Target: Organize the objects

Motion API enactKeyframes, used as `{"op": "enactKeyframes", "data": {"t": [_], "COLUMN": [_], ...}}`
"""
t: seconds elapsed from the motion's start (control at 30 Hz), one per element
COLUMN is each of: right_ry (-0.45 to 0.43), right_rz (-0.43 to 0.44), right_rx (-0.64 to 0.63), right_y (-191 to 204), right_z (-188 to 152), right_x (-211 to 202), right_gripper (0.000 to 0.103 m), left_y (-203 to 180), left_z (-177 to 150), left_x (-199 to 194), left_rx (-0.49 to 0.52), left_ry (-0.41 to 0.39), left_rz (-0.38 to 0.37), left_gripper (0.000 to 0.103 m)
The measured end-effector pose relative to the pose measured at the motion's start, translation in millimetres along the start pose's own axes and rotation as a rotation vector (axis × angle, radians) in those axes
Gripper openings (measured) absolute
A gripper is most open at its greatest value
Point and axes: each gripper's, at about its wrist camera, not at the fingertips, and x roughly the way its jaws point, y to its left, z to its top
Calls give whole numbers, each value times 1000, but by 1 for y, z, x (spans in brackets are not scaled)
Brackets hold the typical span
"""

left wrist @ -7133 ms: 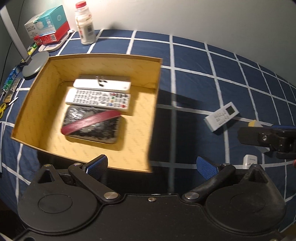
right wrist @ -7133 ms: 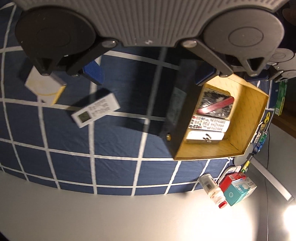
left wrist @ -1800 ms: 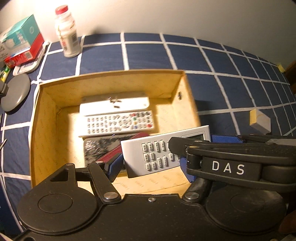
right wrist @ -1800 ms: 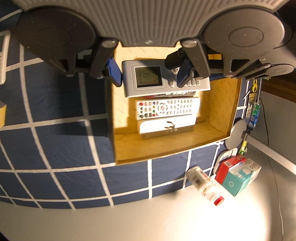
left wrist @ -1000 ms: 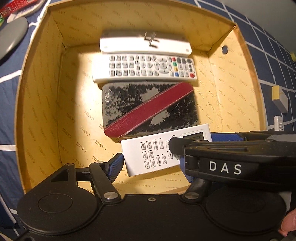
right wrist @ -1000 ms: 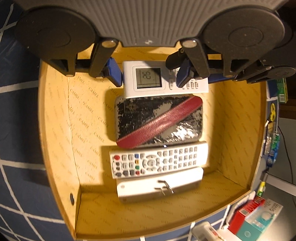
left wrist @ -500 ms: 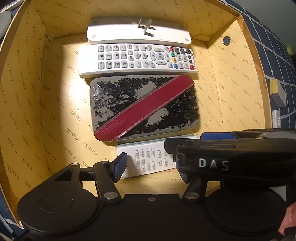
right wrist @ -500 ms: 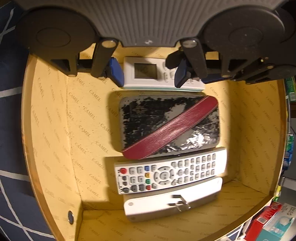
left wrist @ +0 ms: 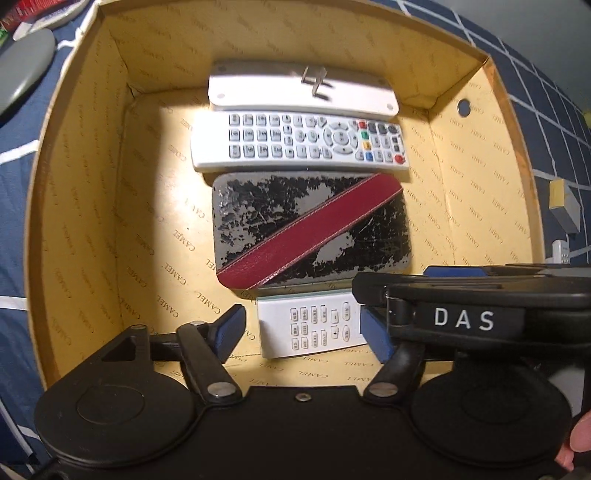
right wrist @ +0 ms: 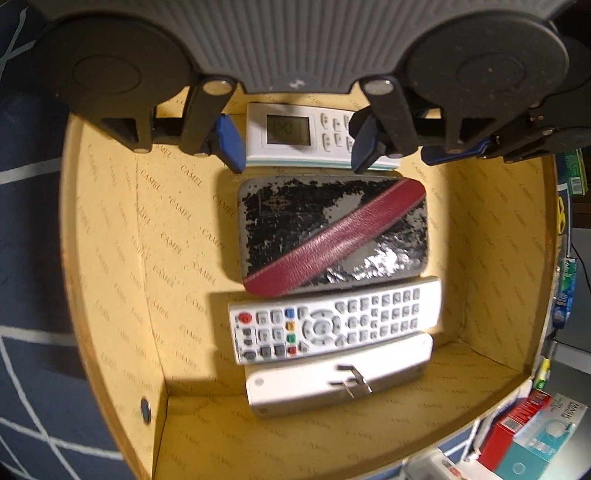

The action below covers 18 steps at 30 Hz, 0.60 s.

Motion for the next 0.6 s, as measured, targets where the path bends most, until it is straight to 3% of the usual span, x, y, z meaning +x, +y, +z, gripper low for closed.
{"op": "enactKeyframes", "data": {"t": [0.33,0.5,0.6], "right_ry": [-115,-179,-213], "right_rz": [29,31,28], "right_rx": [6,17,31], "right_y": [-8,-23,-36], "right_z": [-5,-9,-14], "right_x": [-54,-87,-105], "right_gripper": [94,103,103], "left_y": [-31,-55,-73], "left_z": [-6,-5,-6], "left_x": [-37,-57,-65], "left_rx": [32,61,82], "left_ry": [-88,-145,-170], "left_rz": [25,37,44], "left_gripper": [83,92,95]}}
